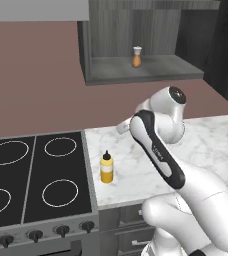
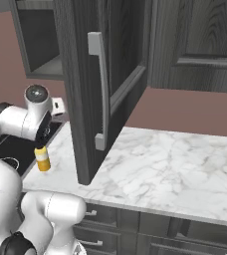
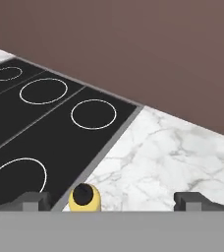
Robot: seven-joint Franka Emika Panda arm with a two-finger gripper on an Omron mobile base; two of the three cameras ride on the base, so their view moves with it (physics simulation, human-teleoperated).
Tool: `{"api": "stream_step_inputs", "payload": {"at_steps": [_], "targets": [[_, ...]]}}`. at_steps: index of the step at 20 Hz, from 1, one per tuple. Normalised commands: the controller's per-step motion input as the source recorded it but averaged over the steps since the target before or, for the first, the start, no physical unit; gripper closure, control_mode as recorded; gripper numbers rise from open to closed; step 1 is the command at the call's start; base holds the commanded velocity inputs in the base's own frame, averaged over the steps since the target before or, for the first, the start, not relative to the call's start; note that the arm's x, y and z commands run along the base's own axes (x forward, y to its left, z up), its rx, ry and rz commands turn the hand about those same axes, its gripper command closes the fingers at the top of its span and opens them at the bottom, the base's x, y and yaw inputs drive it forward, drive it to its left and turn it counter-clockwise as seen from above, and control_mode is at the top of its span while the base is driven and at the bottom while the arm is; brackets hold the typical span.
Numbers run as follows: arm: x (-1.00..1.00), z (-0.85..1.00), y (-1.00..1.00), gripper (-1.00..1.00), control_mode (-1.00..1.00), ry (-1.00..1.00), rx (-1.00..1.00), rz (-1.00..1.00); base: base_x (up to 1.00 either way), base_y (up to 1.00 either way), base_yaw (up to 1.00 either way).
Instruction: Take 2 condiments from the cabinet and move them on the counter near the stove.Make sure the condiments are lined up with each other, next to each other.
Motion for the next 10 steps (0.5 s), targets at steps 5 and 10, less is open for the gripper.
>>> {"api": "stream_step_inputs", "payload": {"at_steps": [5,10], "targets": [[-0.19,0.58,-0.02,-1.0,-1.0,-0.06,0.0,-0.17,0.0,0.0,0.0],[-0.24,0.46,-0.12,-1.0,-1.0,-0.1,0.01,-0.18,0.0,0.0,0.0]]}}
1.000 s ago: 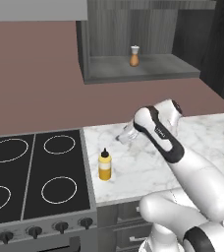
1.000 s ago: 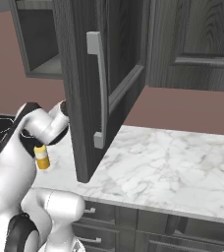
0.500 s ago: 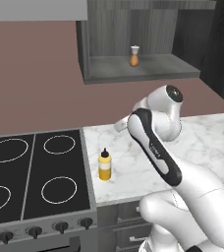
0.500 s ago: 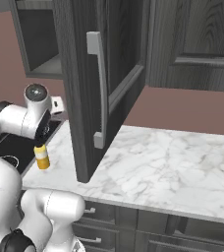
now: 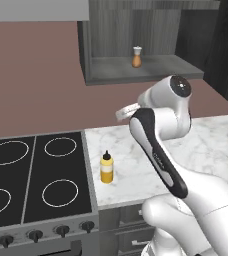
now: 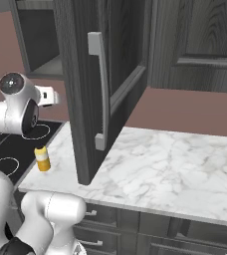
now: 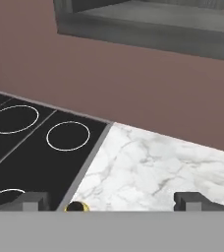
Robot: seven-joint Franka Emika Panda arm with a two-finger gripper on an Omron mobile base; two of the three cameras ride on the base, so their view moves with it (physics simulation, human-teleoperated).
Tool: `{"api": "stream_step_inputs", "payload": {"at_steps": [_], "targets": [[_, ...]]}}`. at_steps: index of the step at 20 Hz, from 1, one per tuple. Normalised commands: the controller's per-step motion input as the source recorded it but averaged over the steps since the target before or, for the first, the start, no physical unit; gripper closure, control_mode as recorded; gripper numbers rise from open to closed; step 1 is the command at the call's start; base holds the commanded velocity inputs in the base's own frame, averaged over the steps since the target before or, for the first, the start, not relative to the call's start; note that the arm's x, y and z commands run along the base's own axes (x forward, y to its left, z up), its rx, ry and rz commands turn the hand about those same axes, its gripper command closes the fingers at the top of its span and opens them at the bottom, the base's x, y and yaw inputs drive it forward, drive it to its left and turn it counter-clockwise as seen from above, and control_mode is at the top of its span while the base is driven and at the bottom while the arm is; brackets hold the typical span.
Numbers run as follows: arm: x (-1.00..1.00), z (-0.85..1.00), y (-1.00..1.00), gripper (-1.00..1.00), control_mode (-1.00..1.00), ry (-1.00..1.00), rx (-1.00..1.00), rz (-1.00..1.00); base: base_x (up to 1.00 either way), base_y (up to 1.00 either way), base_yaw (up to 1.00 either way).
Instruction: Take 2 condiments from the cabinet and move them on the counter near the stove.Make sure the condiments are lined up with each other, next to each other.
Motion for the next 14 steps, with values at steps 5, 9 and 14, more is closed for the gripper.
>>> {"api": "stream_step_inputs", "payload": {"at_steps": [5,9,14], "targets": [[-0.16,0.28,-0.28,-1.0,-1.0,-0.2,0.02,-0.19,0.0,0.0,0.0],[-0.21,0.42,-0.28,-1.0,-1.0,-0.22,0.08,-0.18,0.0,0.0,0.0],[-0.05,0.59,-0.25,-1.0,-1.0,-0.14,0.14,-0.07,0.0,0.0,0.0]]}}
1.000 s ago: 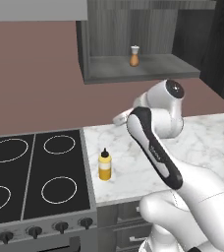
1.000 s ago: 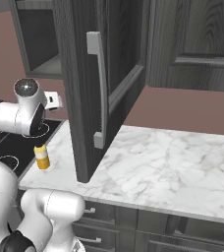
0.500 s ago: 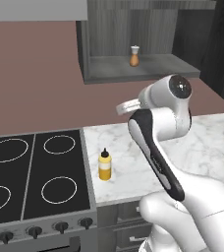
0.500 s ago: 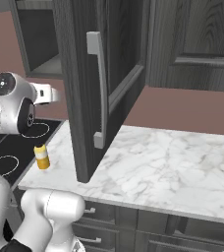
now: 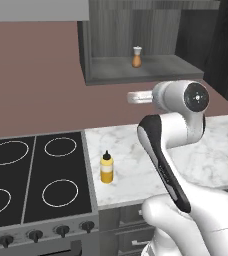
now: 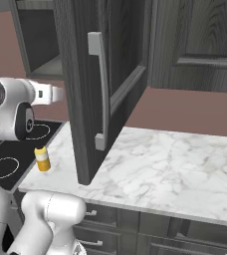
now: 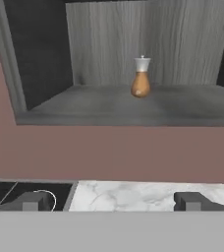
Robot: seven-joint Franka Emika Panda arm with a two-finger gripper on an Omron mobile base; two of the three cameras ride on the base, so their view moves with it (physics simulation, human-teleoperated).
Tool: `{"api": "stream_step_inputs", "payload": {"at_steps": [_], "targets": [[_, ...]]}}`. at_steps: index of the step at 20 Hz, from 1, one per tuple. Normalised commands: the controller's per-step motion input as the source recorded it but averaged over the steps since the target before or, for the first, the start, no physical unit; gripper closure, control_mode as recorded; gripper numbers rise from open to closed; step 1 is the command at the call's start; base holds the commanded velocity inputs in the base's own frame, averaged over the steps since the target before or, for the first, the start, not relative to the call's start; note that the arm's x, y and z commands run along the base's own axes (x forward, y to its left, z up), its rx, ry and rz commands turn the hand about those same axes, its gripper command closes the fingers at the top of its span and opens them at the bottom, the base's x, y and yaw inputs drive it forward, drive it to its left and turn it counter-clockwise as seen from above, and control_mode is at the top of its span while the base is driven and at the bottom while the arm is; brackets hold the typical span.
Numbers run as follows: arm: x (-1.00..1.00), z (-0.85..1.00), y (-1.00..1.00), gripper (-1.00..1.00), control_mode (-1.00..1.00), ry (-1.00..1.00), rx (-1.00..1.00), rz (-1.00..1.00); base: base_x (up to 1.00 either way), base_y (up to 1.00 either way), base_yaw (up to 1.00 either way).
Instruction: Take 2 condiments from the cabinet and move them on the counter near the stove.Make sure the condiments are lined up with each other, next to each other.
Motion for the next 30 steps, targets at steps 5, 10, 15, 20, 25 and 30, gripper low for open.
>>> {"api": "stream_step_inputs", "payload": {"at_steps": [5,10,15,20,25,30], "targets": [[0.0,0.68,-0.36,-1.0,-1.0,0.0,0.18,-0.01,0.0,0.0,0.0],[0.23,0.13,-0.15,-1.0,-1.0,0.08,0.05,0.01,0.0,0.0,0.0],[0.28,-0.02,0.0,-1.0,-1.0,0.04,-0.03,0.0,0.0,0.0,0.0],[0.26,0.0,0.0,-1.0,-1.0,0.06,0.0,0.0,0.0,0.0,0.0],[0.18,0.01,0.0,-1.0,-1.0,0.0,-0.01,0.0,0.0,0.0,0.0],[0.07,0.15,-0.02,-1.0,-1.0,0.0,0.0,0.0,0.0,0.0,0.0]]}}
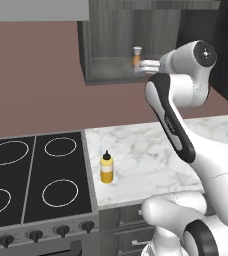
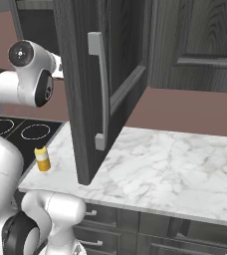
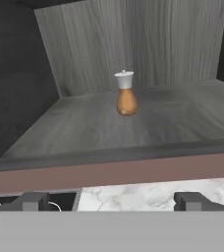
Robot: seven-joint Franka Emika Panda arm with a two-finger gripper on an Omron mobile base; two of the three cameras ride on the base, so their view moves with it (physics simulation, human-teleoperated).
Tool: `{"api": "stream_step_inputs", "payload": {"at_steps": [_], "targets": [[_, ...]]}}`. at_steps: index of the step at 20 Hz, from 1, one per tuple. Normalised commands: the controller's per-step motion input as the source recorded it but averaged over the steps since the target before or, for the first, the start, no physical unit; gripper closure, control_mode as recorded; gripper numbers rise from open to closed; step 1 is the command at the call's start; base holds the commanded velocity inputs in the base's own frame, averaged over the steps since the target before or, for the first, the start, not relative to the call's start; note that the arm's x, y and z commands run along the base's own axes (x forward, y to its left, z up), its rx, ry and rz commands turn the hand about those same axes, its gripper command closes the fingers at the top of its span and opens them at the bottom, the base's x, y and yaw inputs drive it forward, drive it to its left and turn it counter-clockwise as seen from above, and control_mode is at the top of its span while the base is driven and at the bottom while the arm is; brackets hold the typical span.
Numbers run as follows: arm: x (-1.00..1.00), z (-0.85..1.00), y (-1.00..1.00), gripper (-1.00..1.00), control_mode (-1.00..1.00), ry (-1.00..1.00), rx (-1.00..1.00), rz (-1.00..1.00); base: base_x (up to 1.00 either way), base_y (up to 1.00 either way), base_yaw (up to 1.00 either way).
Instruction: Take 2 condiments from the cabinet and move them on the counter near the stove.Make sure the condiments are lined up with each other, next to each other.
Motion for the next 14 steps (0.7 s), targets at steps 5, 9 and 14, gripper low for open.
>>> {"api": "stream_step_inputs", "payload": {"at_steps": [5,9,14], "targets": [[0.11,0.23,-0.06,-1.0,-1.0,0.0,0.0,0.0,0.0,0.0,0.0],[0.23,0.19,-0.05,-1.0,-1.0,0.02,0.0,0.0,0.0,0.0,0.0],[0.28,0.0,-0.06,-1.0,-1.0,0.0,-0.03,0.0,0.0,0.0,0.0]]}}
